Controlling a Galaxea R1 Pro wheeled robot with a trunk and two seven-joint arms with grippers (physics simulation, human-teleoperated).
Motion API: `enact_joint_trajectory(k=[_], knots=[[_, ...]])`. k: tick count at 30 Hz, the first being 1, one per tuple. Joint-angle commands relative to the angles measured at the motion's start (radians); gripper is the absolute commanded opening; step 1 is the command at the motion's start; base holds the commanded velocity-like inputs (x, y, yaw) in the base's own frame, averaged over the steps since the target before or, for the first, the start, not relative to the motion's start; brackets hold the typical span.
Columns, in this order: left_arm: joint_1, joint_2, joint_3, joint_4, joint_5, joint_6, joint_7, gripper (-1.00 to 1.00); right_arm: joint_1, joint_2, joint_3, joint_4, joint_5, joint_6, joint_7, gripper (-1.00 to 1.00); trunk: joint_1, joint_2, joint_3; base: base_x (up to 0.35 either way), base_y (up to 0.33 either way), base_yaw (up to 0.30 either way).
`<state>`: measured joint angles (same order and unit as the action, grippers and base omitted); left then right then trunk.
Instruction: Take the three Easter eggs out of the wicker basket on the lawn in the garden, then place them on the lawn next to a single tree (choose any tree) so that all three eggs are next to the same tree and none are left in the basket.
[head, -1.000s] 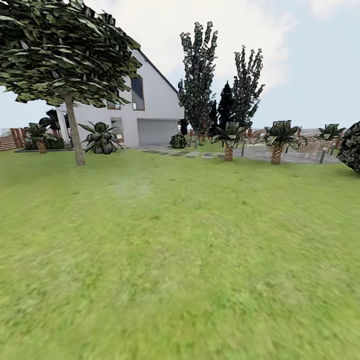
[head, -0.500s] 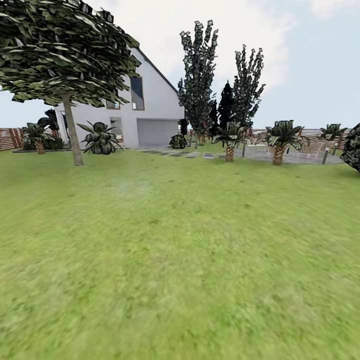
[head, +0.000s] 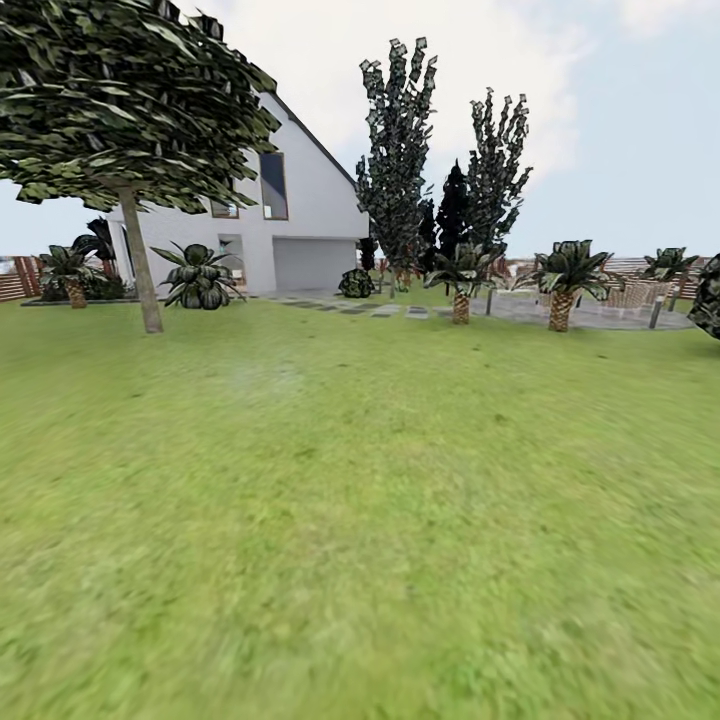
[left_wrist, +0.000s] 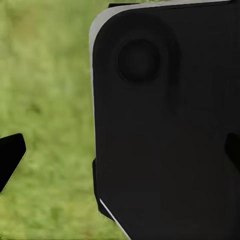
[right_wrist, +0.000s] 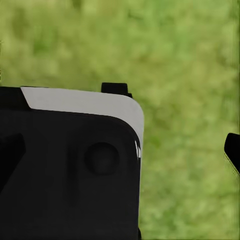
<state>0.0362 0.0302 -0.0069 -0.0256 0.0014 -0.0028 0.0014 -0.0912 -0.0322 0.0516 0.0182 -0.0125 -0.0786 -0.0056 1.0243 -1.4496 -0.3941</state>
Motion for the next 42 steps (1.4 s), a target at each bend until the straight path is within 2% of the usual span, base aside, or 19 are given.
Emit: enact_joint_trajectory(k=[1,42], knots=[[0.001,0.0,-0.001,-0.002,0.0,0.0,0.0,1.0,-0.001,0.0,0.005,0.002,-0.001,-0.004,-0.001,1.0,0.001,0.0,-0.001,0.338,0.0,0.0],[0.001,-0.001,-0.001,-0.002,0.0,0.0,0.0,1.0,-0.001,0.0,0.005,0.002,-0.001,-0.004,-0.001,1.0,0.001,0.0,-0.001,0.338,0.0,0.0]])
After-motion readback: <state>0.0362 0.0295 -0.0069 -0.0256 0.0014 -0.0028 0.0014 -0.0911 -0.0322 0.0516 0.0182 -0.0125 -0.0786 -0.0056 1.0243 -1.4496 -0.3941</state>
